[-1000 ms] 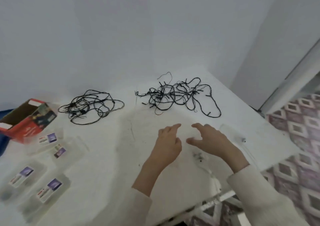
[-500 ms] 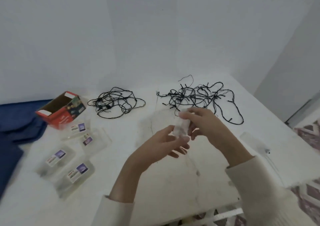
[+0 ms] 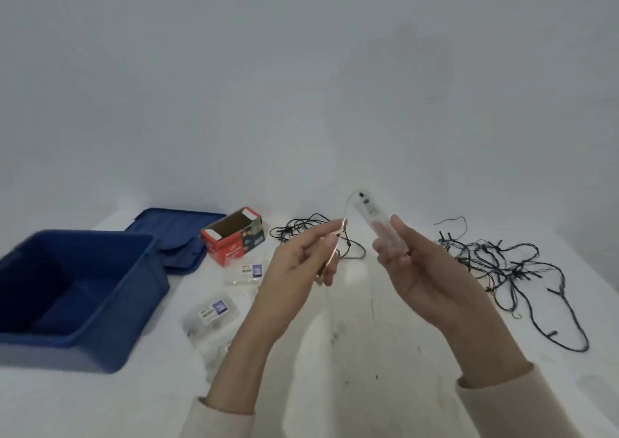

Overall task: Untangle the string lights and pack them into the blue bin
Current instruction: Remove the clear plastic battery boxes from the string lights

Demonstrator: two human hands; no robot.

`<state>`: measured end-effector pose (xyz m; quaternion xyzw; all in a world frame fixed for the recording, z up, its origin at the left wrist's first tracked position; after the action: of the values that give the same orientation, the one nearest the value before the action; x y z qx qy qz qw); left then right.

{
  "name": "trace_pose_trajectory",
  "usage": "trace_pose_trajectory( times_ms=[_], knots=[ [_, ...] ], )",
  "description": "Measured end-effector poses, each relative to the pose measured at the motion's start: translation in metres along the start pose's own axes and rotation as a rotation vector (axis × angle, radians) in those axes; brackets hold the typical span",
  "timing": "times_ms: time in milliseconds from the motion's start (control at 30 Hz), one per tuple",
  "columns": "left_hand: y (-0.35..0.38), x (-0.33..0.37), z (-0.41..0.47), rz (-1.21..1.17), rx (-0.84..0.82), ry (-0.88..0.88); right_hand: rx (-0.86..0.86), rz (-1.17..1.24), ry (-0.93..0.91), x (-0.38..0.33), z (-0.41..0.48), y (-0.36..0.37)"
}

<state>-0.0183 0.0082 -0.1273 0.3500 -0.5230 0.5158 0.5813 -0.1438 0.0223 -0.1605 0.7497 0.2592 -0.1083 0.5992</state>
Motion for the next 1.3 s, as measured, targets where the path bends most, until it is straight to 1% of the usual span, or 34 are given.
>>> trace_pose_trajectory(
  times_ms=[33,100,167,233,267,300,333,400,433,467,500,533,567,600,633,667,700,733,767,800,833,900,967,1000,1033,1133,1200,1300],
  knots=[
    [-0.001,0.004,0.001,0.029,0.015,0.026,-0.055,0.104,0.010,0.001,-0.001,0.009],
    [0.001,0.009,0.001,0.021,0.041,0.059,-0.126,0.186,-0.015,-0.001,-0.007,0.029],
    [0.009,0.008,-0.001,-0.156,0.025,0.000,-0.140,0.219,-0.089,-0.003,-0.014,0.046],
    [0.019,0.009,-0.003,-0.306,-0.037,-0.064,-0.115,0.132,-0.254,-0.014,-0.017,0.052],
    [0.023,0.010,-0.004,-0.280,-0.070,-0.077,-0.101,0.013,-0.372,-0.022,-0.021,0.055],
    [0.025,0.011,-0.005,-0.190,-0.087,-0.073,-0.087,-0.173,-0.517,-0.032,-0.028,0.061],
    [0.025,0.013,-0.006,-0.068,-0.084,-0.059,-0.047,-0.441,-0.707,-0.045,-0.038,0.067],
    [0.018,0.021,-0.005,0.217,-0.033,0.003,0.066,-1.079,-1.141,-0.062,-0.063,0.085],
    [0.014,0.029,-0.004,0.359,-0.008,0.057,0.073,-1.336,-1.284,-0.060,-0.069,0.094],
    [0.011,0.039,-0.004,0.500,0.007,0.116,0.049,-1.513,-1.352,-0.057,-0.069,0.099],
    [0.008,0.050,-0.005,0.621,0.019,0.164,0.018,-1.628,-1.363,-0.055,-0.066,0.099],
    [0.004,0.060,-0.005,0.716,0.033,0.199,-0.015,-1.692,-1.330,-0.056,-0.063,0.098],
    [0.000,0.070,-0.005,0.776,0.045,0.234,-0.040,-1.722,-1.239,-0.060,-0.058,0.095],
    [-0.002,0.079,-0.004,0.813,0.049,0.269,-0.069,-1.716,-1.086,-0.062,-0.051,0.089],
    [-0.004,0.086,-0.003,0.817,0.047,0.301,-0.112,-1.650,-0.885,-0.062,-0.043,0.080],
    [-0.004,0.091,-0.002,0.784,0.038,0.320,-0.176,-1.515,-0.667,-0.058,-0.036,0.071],
    [-0.005,0.091,0.002,0.692,0.031,0.314,-0.266,-1.339,-0.469,-0.050,-0.032,0.065],
    [-0.006,0.089,0.006,0.552,0.020,0.286,-0.345,-1.164,-0.327,-0.043,-0.030,0.062],
    [-0.007,0.083,0.009,0.389,0.007,0.253,-0.403,-0.996,-0.241,-0.038,-0.030,0.062],
    [-0.005,0.077,0.012,0.230,-0.011,0.215,-0.443,-0.841,-0.196,-0.036,-0.030,0.062],
    [-0.001,0.069,0.013,0.101,-0.031,0.171,-0.454,-0.704,-0.183,-0.037,-0.029,0.063],
    [0.010,0.050,0.013,-0.097,-0.085,0.077,-0.413,-0.500,-0.216,-0.040,-0.025,0.059],
    [0.019,0.033,0.011,-0.235,-0.124,-0.016,-0.377,-0.390,-0.267,-0.042,-0.022,0.056],
    [0.021,0.028,0.011,-0.260,-0.127,-0.050,-0.366,-0.360,-0.296,-0.042,-0.021,0.054],
    [0.021,0.025,0.010,-0.243,-0.126,-0.069,-0.353,-0.346,-0.326,-0.041,-0.021,0.053],
    [0.020,0.023,0.009,-0.076,-0.134,-0.070,-0.288,-0.341,-0.405,-0.042,-0.025,0.050],
    [0.022,0.023,0.005,-0.005,-0.151,-0.104,-0.260,-0.353,-0.451,-0.045,-0.028,0.049],
    [0.028,0.025,-0.002,0.015,-0.182,-0.153,-0.184,-0.468,-0.575,-0.055,-0.032,0.047]
  ],
)
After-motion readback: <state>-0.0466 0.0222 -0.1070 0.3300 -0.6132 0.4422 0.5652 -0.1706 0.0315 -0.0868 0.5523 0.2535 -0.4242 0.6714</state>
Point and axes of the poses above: each hand's wrist, its own z-axis towards the middle knuckle, its own y-axis out of the palm, x = y × z, the point moved 10 cm from there along z, towards the middle knuckle, and after that the axes turned 6 degrees about z, right-handed, at the moved point
